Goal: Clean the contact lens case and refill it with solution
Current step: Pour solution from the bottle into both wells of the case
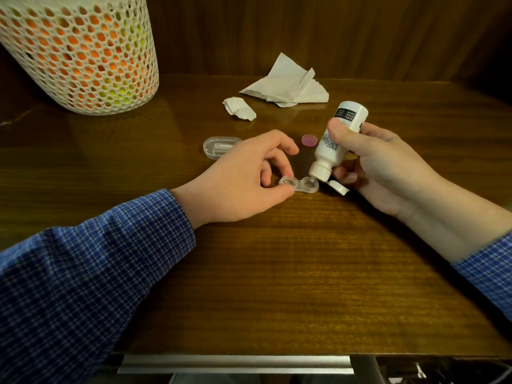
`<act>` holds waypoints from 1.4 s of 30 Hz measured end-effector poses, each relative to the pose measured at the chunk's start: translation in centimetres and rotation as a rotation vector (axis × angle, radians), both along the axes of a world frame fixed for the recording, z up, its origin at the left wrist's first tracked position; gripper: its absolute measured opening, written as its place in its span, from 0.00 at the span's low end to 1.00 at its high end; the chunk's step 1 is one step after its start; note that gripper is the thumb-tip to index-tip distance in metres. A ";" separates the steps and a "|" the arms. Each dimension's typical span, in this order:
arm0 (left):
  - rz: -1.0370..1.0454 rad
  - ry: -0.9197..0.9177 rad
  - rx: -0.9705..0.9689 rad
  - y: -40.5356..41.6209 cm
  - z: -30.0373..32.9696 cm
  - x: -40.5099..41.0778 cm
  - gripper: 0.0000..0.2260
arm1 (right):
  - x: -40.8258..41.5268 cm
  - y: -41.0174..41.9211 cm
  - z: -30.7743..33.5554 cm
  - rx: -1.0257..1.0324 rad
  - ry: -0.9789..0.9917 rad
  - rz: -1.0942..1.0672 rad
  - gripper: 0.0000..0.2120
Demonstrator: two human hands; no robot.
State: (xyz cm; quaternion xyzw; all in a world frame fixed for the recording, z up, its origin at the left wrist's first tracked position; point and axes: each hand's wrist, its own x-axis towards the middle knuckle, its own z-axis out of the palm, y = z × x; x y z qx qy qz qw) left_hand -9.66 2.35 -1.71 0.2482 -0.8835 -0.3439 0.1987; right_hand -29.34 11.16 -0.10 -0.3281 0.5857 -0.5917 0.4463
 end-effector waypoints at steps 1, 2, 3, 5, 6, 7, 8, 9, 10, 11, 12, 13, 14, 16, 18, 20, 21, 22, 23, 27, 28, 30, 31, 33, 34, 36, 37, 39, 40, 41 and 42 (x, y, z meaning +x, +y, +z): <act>0.002 -0.002 -0.001 0.0 0.0 0.0 0.24 | 0.0 0.0 0.0 0.000 0.002 0.002 0.13; 0.003 -0.002 -0.002 0.0 0.0 0.0 0.24 | 0.0 0.0 0.0 0.000 0.005 0.002 0.13; 0.003 -0.002 -0.003 0.0 0.0 0.0 0.24 | -0.1 -0.1 -0.1 0.001 0.009 0.002 0.13; 0.000 -0.001 -0.006 0.0 0.0 0.0 0.24 | -0.2 -0.1 -0.1 0.002 0.014 0.004 0.13; -0.001 0.000 -0.006 0.0 0.0 0.0 0.24 | -0.2 -0.1 -0.1 0.002 0.015 0.005 0.13; -0.001 0.001 -0.006 -0.1 -0.1 0.0 0.24 | -0.2 -0.1 -0.1 0.001 0.015 0.007 0.12; -0.001 0.003 -0.005 -0.1 -0.1 0.0 0.24 | -0.2 -0.1 -0.1 -0.001 0.015 0.008 0.12; -0.001 0.005 -0.003 -0.1 -0.1 0.0 0.24 | -0.2 -0.1 -0.1 -0.001 0.015 0.008 0.12; 0.000 0.007 -0.003 -0.1 -0.1 0.0 0.24 | -0.2 -0.1 -0.2 -0.002 0.014 0.006 0.12; 0.000 0.009 -0.003 -0.1 -0.1 0.0 0.24 | -0.2 0.0 -0.2 -0.003 0.012 0.002 0.12; 0.001 0.010 -0.002 -0.2 -0.2 0.0 0.23 | -0.1 0.0 -0.2 -0.005 0.012 -0.002 0.12; 0.002 0.012 0.001 -0.2 -0.2 0.0 0.23 | -0.1 0.0 -0.1 -0.008 0.013 -0.005 0.12; 0.002 0.013 0.005 -0.2 -0.2 0.0 0.23 | -0.1 0.0 -0.1 -0.011 0.012 -0.010 0.12; 0.005 0.015 0.009 -0.2 -0.2 0.0 0.23 | 0.0 -0.1 0.0 -0.004 0.001 -0.027 0.13; 0.006 0.016 0.012 -0.2 -0.2 0.0 0.22 | 0.0 -0.1 0.1 0.014 -0.007 -0.047 0.15; 0.005 0.015 0.013 -0.2 -0.2 0.0 0.22 | -0.1 -0.2 0.1 0.029 -0.008 -0.059 0.16; 0.006 0.014 0.013 -0.2 -0.2 0.0 0.22 | -0.1 -0.2 0.1 0.030 -0.009 -0.060 0.17; 0.006 0.013 0.013 -0.2 -0.2 0.0 0.22 | -0.1 -0.2 0.1 0.027 -0.008 -0.057 0.17; 0.005 0.012 0.012 -0.2 -0.2 0.0 0.23 | 0.0 -0.2 0.1 0.023 -0.006 -0.050 0.16; 0.001 0.007 0.006 -0.2 -0.2 0.0 0.23 | 0.0 -0.1 0.0 0.012 0.016 -0.017 0.13; 0.000 0.006 0.006 -0.2 -0.2 0.0 0.23 | 0.0 -0.1 0.0 0.014 0.019 -0.016 0.14; -0.002 0.003 0.006 -0.2 -0.1 0.0 0.23 | 0.0 -0.1 0.0 0.014 0.018 -0.020 0.15; -0.002 0.003 0.006 -0.2 -0.1 0.0 0.23 | 0.0 -0.1 0.0 0.012 0.019 -0.020 0.15; -0.002 0.003 0.006 -0.2 -0.1 0.0 0.23 | 0.0 -0.1 0.0 0.010 0.018 -0.019 0.14; -0.002 0.005 0.006 -0.1 -0.1 0.0 0.23 | 0.1 0.0 0.0 0.008 0.018 -0.018 0.13; -0.005 0.009 0.004 -0.1 -0.1 0.0 0.23 | 0.0 -0.1 -0.1 0.002 0.025 -0.013 0.11; -0.007 0.012 0.004 -0.1 -0.1 0.0 0.23 | 0.1 -0.1 -0.1 0.001 0.027 -0.012 0.10; -0.006 0.014 0.002 -0.1 -0.1 0.0 0.23 | 0.1 -0.1 -0.1 0.003 0.028 -0.015 0.11; -0.005 0.013 0.000 -0.1 -0.1 0.0 0.23 | 0.1 -0.1 -0.1 0.005 0.028 -0.016 0.11; -0.004 0.011 -0.002 -0.1 -0.1 0.0 0.23 | 0.1 -0.1 -0.1 0.005 0.028 -0.016 0.11; -0.004 0.010 -0.002 -0.1 -0.1 0.0 0.23 | 0.0 -0.1 -0.1 0.004 0.028 -0.015 0.12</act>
